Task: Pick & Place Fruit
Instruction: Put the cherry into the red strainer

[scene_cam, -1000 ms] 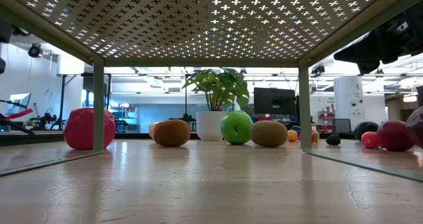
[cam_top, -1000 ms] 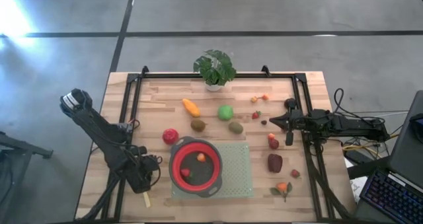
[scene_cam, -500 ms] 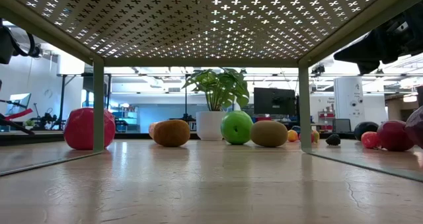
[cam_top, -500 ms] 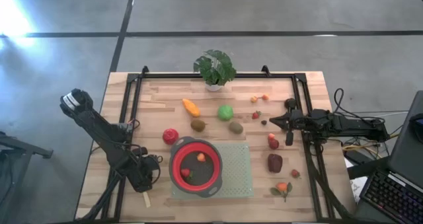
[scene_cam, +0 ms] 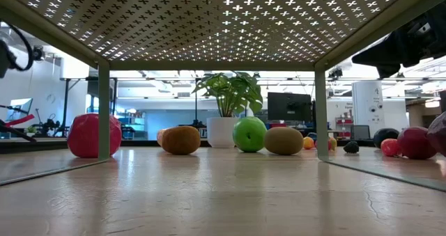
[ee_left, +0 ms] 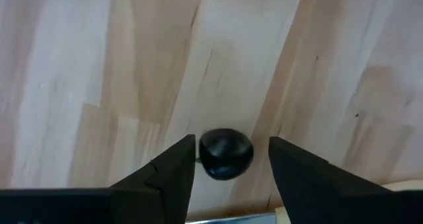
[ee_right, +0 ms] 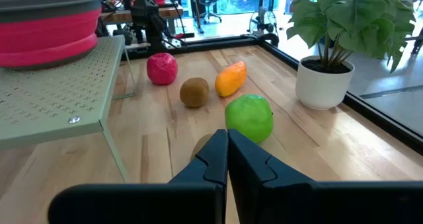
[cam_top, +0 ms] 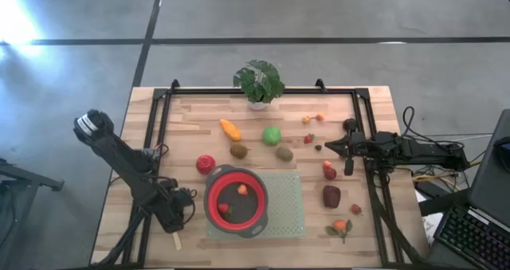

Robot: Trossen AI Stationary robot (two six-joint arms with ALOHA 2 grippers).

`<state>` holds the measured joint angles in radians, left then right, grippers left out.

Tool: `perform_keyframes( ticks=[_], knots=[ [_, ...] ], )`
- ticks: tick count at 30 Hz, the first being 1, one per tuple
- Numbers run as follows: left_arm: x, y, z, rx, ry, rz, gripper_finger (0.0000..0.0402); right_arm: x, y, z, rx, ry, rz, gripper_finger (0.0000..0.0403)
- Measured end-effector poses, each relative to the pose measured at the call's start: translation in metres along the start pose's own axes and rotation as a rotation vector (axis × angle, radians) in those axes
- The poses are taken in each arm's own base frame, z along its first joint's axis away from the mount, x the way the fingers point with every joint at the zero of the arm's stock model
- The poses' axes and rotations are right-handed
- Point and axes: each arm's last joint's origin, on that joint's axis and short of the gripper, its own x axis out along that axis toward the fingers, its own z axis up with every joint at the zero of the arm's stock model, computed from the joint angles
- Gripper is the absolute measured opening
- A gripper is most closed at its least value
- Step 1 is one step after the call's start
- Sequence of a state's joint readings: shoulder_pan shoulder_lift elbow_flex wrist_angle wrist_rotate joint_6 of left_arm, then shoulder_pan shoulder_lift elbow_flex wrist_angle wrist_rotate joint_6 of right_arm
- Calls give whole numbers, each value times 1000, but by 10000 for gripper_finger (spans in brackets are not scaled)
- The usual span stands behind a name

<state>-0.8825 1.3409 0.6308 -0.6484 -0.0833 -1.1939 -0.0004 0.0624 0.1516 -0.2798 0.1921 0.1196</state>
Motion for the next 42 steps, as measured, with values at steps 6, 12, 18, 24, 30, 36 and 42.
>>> perform_keyframes(
  ticks=[6, 12, 18, 24, 30, 36, 42],
  knots=[
    [6, -2, 0, 2, 18, 18, 181, 0, 0, 0, 0, 0, 0, 8],
    [6, -2, 0, 2, 17, 17, 181, 0, 0, 0, 0, 0, 0, 8],
    [6, -2, 0, 13, -2, 26, 178, 0, 0, 0, 0, 0, 0, 9],
    [6, -1, 0, 15, -18, 44, 165, 0, 0, 0, 0, 0, 0, 8],
    [7, 0, 1, 17, -35, 59, 134, 0, 0, 0, 0, 0, 0, 8],
    [7, 0, 1, 20, -48, 64, 118, 0, 0, 0, 0, 0, 0, 8],
    [7, 1, 2, 30, -86, 82, 122, 0, 0, 0, 0, 0, 0, 9]
  ],
)
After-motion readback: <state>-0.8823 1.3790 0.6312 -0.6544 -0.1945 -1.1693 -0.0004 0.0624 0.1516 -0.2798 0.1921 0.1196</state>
